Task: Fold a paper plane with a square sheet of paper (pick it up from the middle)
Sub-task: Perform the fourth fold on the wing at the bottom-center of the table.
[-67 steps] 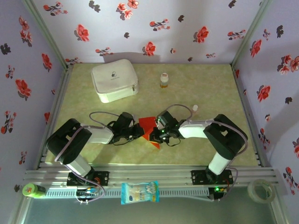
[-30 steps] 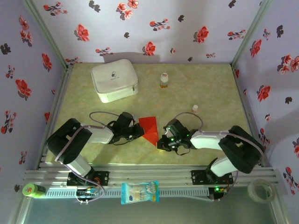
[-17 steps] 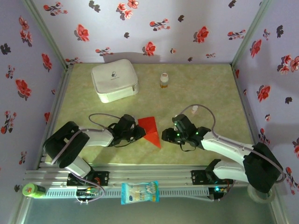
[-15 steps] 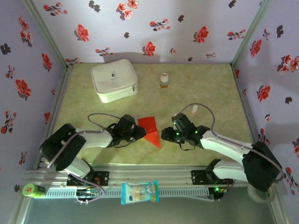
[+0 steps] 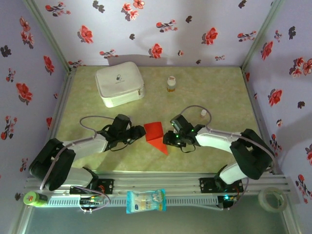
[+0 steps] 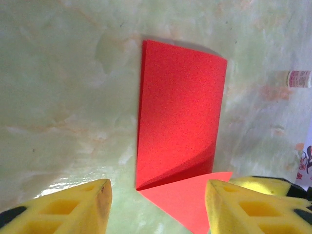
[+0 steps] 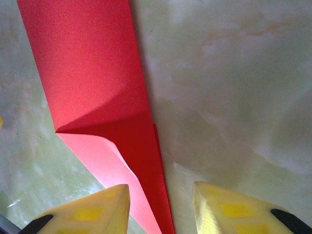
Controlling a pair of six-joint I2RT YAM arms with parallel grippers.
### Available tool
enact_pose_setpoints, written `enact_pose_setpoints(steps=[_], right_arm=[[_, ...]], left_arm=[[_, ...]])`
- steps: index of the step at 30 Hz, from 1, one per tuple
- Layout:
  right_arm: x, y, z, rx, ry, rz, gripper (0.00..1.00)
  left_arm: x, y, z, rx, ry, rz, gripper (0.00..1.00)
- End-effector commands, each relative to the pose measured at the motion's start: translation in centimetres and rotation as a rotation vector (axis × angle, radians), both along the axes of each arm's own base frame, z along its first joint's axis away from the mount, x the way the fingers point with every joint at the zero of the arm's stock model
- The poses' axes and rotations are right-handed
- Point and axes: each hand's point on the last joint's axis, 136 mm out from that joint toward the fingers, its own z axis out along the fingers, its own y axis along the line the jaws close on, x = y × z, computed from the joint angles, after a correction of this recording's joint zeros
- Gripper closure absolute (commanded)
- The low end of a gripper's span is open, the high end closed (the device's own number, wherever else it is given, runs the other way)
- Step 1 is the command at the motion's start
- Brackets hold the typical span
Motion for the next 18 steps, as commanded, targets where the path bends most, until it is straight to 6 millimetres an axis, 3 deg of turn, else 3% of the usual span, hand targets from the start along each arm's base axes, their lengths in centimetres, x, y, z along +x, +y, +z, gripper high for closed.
enact_pose_setpoints(steps=[1,9,18], right_arm=[[1.0,1.8,1.2,0.054,-0.043,0.038,0.64],[1.0,2.0,0.9,0.068,-0.04,0.065,0.76],[1.2,1.9,0.6,0.091,-0.036,0.071,0.79]], left_arm=[[-0.5,-0.6,-0.3,-0.034,0.015,-0.048,0.48],[-0.1,-0.6,-0.3,-0.057,0.031,-0.036,0.5],[0.7,-0.5,-0.1,-0.093,0.044,-0.034,0.5]])
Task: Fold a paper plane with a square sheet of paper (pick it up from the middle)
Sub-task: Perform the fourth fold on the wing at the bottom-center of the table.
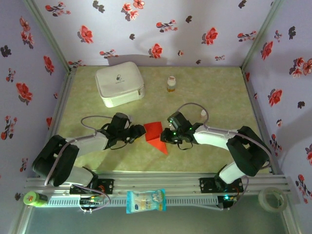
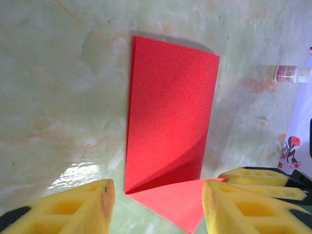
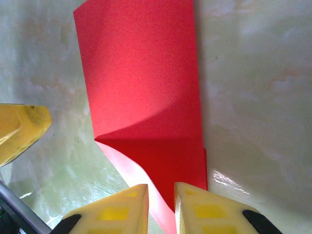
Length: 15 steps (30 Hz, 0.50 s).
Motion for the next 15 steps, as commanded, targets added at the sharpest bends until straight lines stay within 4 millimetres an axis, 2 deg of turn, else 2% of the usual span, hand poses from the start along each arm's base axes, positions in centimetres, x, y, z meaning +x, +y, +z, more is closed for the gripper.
enact_pose_setpoints(steps=[1,8,15], right_arm=[[-0.02,-0.21,-0.71,0.0,0.005,0.014,0.79],[0.15,-0.08,-1.13,0.003,0.013,0.018,0.8],[0.17,-0.12,-0.45,0.025,-0.012,0.023,0.91]], left_arm=[[0.11,-0.22,-0.03,-0.026,0.013,-0.014,0.5],[0.17,-0.57,-0.27,-0.032,0.027,-0.029,0.5],[0.23,-0.7,-0.16,-0.041,0.029,-0.031,0.48]])
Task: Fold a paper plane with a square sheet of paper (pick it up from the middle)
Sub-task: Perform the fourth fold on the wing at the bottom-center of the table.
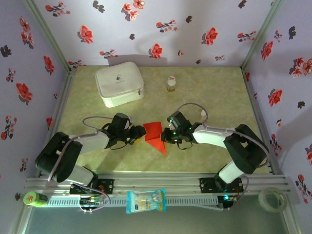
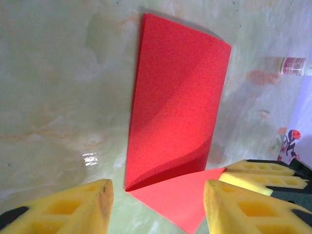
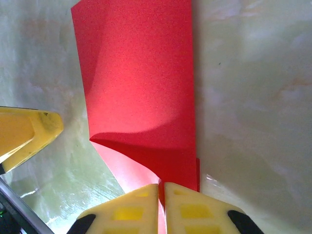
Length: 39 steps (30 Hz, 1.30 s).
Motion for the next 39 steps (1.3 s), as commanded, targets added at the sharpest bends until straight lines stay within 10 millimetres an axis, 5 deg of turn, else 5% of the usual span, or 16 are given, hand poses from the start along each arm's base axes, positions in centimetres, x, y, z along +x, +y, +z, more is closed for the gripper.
enact_pose_setpoints(steps=[1,26,39], right_arm=[[-0.1,-0.2,0.4,0.021,-0.02,0.011,0.92],[0.0,-0.6,5.1,0.257,-0.158,0.001,1.0],[-0.1,-1.2,4.7,0.263,-0.152,-0.017,0.99]], left_arm=[[0.6,-0.4,0.7,-0.025,-0.01,-0.007,0.47],[2.1,-2.1,1.1,-0.118,-0.001,-0.034,0.45],[3.3,-3.1,1.2,-0.15,-0.007,-0.045,0.51]])
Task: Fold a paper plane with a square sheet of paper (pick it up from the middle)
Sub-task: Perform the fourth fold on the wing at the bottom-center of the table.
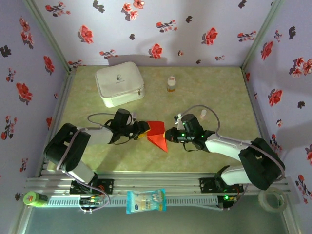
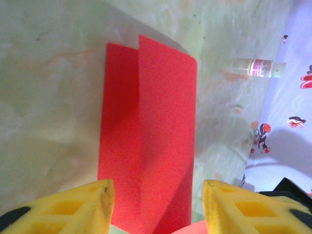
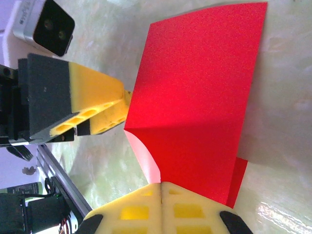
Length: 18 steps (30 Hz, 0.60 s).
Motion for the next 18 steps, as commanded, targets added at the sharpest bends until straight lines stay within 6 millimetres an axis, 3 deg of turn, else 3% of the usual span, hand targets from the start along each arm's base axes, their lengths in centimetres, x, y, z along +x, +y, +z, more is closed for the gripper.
enact_pose_setpoints(steps=[1,11,18], right_arm=[[0.1,-0.1,0.3,0.023,-0.009,-0.008,0.99],[0.1,-0.2,-0.2,0.017,0.002,-0.008,0.99],[0.2,-0.6,-0.9,-0.024,0.027,-0.022,0.89]], left_arm=[[1.0,-0.8,0.6,-0.042,-0.011,-0.009,0.52],[1.8,-1.4,-0.3,-0.045,-0.006,-0.008,0.69],[2.0,-0.8,-0.2,-0.029,-0.029,0.026,0.99]])
